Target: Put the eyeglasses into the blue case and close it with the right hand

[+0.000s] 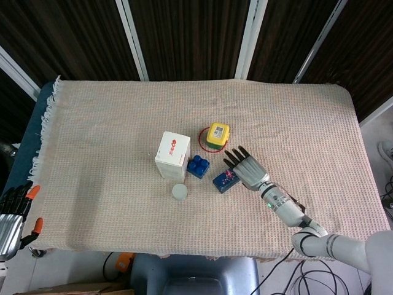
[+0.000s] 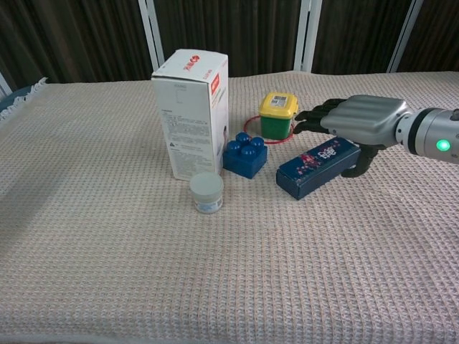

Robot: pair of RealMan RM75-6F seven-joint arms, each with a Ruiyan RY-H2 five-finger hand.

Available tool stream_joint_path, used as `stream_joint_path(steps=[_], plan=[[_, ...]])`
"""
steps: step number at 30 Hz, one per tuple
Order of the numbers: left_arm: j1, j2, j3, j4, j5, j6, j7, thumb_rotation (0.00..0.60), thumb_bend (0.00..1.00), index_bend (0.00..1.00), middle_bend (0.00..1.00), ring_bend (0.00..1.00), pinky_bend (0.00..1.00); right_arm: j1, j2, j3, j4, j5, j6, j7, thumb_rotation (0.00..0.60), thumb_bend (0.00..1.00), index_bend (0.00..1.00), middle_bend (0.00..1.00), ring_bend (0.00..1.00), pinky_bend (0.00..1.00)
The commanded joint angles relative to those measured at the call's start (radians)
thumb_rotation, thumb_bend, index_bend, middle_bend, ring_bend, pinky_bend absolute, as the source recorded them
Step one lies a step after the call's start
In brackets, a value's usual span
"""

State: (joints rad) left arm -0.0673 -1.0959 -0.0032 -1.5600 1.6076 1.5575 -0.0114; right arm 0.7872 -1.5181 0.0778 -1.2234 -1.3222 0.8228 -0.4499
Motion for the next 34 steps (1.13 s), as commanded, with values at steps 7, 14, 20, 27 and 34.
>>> stream_joint_path(steps=[7, 14, 20, 27, 34], plan=[[0.006, 0.002, -0.001, 0.000, 0.002, 0.014, -0.004, 0.600, 0.45, 0.00, 0.00, 0.00, 0.04, -0.159, 0.207, -0.019, -0.327, -0.064, 0.244, 0.136, 0.600, 0.23, 0.14, 0.00, 0.00, 0.00], [0.014, -0.001, -0.008, 0.003, -0.005, 0.030, -0.003, 0.600, 0.45, 0.00, 0.00, 0.00, 0.04, -0.486, 0.345, -0.153, -0.524, -0.143, 0.678, 0.018, 0.600, 0.23, 0.12, 0.00, 0.00, 0.00], [0.014, -0.005, -0.009, -0.005, -0.011, 0.024, 0.017, 0.600, 0.45, 0.00, 0.00, 0.00, 0.04, -0.638, 0.336, -0.184, -0.451, -0.172, 0.839, 0.143, 0.600, 0.23, 0.11, 0.00, 0.00, 0.00], [0.011, -0.004, -0.006, -0.013, -0.008, 0.015, 0.028, 0.600, 0.45, 0.00, 0.00, 0.00, 0.04, -0.646, 0.345, -0.159, -0.428, -0.144, 0.771, 0.194, 0.600, 0.23, 0.09, 0.00, 0.00, 0.00], [-0.003, 0.003, 0.001, -0.015, 0.000, -0.012, 0.017, 0.600, 0.45, 0.00, 0.00, 0.00, 0.04, -0.662, 0.350, -0.143, -0.429, -0.153, 0.757, 0.191, 0.600, 0.23, 0.09, 0.00, 0.00, 0.00]])
